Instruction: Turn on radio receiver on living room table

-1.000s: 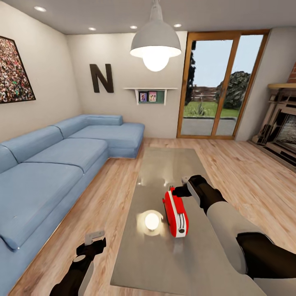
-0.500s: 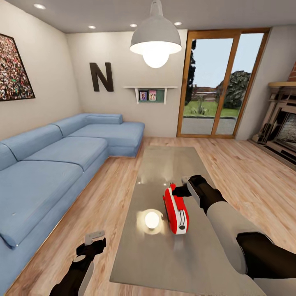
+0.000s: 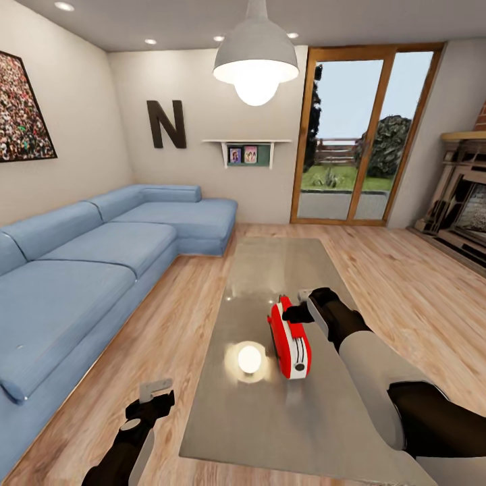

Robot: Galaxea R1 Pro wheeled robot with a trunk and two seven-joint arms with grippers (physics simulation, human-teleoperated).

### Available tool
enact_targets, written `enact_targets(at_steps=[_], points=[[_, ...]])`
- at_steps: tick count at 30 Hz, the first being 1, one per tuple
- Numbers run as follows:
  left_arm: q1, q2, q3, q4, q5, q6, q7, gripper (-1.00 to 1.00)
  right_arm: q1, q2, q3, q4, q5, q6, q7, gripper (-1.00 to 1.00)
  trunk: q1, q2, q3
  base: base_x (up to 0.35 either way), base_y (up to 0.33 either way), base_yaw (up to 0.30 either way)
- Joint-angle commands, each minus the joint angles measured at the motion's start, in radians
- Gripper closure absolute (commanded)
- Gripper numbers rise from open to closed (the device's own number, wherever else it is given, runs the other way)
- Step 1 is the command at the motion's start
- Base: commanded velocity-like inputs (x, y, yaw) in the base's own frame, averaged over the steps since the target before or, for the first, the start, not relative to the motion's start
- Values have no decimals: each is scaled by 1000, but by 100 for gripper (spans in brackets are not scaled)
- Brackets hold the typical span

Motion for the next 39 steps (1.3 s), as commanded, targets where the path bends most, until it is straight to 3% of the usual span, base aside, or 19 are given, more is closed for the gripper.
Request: enact_targets(at_steps=[1,17,39], points=[[0,0,0,0,0,0,0,-100,0,0,0,0,0,-3,0,-100,4,-7,-3,0,0,0],[0,0,0,0,0,0,0,-100,0,2,0,3,0,-10,-1,-100,65,-119,-53,0,0,0],[0,0,0,0,0,0,-2,-100,0,3,0,3,0,-10,-2,-100,65,-119,-53,0,0,0]])
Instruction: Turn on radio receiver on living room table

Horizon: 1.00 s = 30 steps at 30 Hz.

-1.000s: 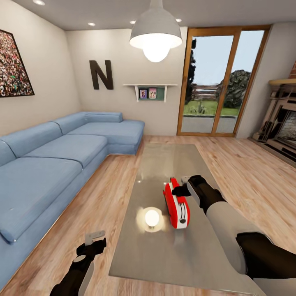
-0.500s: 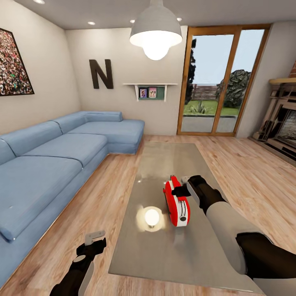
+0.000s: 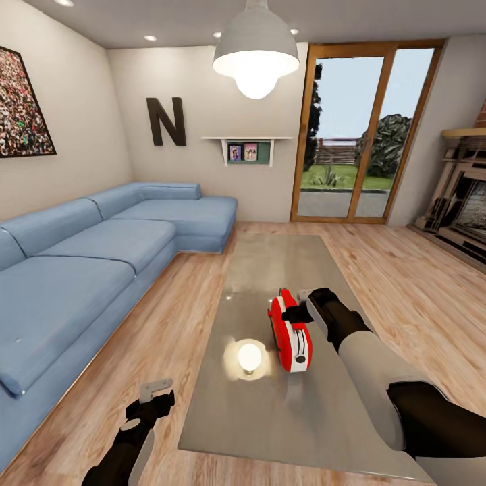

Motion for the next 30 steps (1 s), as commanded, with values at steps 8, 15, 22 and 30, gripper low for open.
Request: enact_targets(at_steps=[8,15,22,30], points=[[0,0,0,0,0,0,1,-100,-1,0,0,0,-1,0,1,-100,31,-56,-25,0,0,0],[0,0,0,0,0,0,1,-100,0,0,0,0,-2,0,1,-100,57,-105,-47,0,0,0],[0,0,0,0,0,0,1,-100,0,0,0,0,-3,0,0,-100,61,-112,-50,0,0,0],[0,0,0,0,0,0,1,-100,0,0,-1,0,-3,0,-1,-100,69,-126,-56,0,0,0]])
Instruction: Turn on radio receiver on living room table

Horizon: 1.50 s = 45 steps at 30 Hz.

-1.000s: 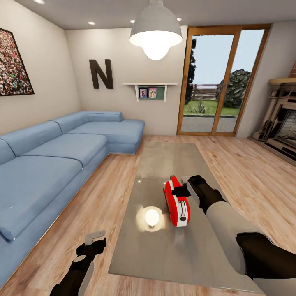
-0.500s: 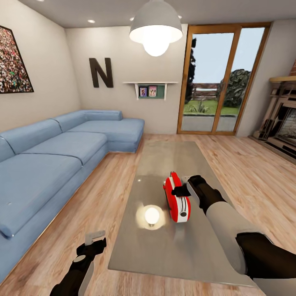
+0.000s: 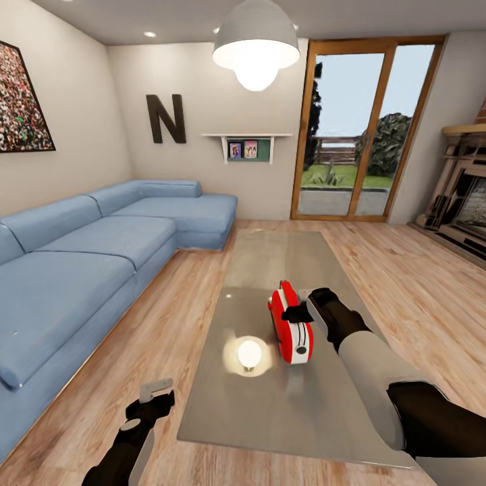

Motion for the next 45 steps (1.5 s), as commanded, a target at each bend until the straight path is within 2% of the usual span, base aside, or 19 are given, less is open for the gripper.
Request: enact_targets(at_steps=[1,3,16,17,45], points=[[0,0,0,0,0,0,0,-100,0,0,0,0,0,0,0,-100,4,-7,-3,0,0,0],[0,-1,0,0,0,0,0,-100,-1,0,0,1,0,0,-1,-100,12,-21,-9,0,0,0],[0,-2,0,0,0,0,-1,-100,0,0,0,1,0,0,-8,-100,12,-21,-9,0,0,0],[0,-2,0,0,0,0,-2,-100,0,0,0,1,0,-1,-9,100,12,-21,-9,0,0,0],[0,-4,-12,0,-3,0,-4,-100,0,0,1,1,3,-10,-10,100,12,-21,-9,0,0,0]])
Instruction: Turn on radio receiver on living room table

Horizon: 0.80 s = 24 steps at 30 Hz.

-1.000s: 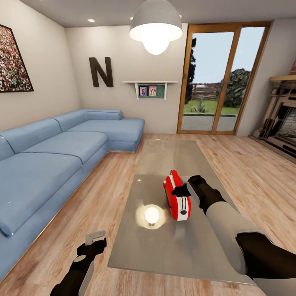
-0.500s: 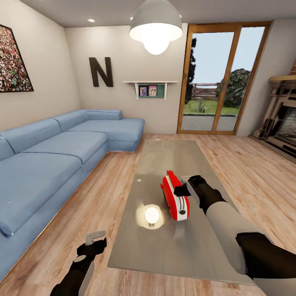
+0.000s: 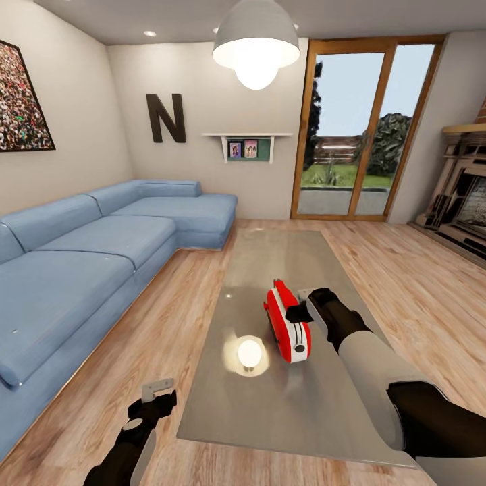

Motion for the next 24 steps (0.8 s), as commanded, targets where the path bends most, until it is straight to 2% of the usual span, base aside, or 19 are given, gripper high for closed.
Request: enact_targets(at_steps=[1,6,24], points=[[0,0,0,0,0,0,0,-100,0,0,0,0,1,0,0,100,0,0,0,0,0,0],[0,2,-1,0,0,0,0,-100,0,0,0,0,0,0,0,100,0,0,0,0,0,0],[0,9,-2,1,-3,0,0,-100,0,0,1,0,0,-1,4,100,-69,126,56,0,0,0]])
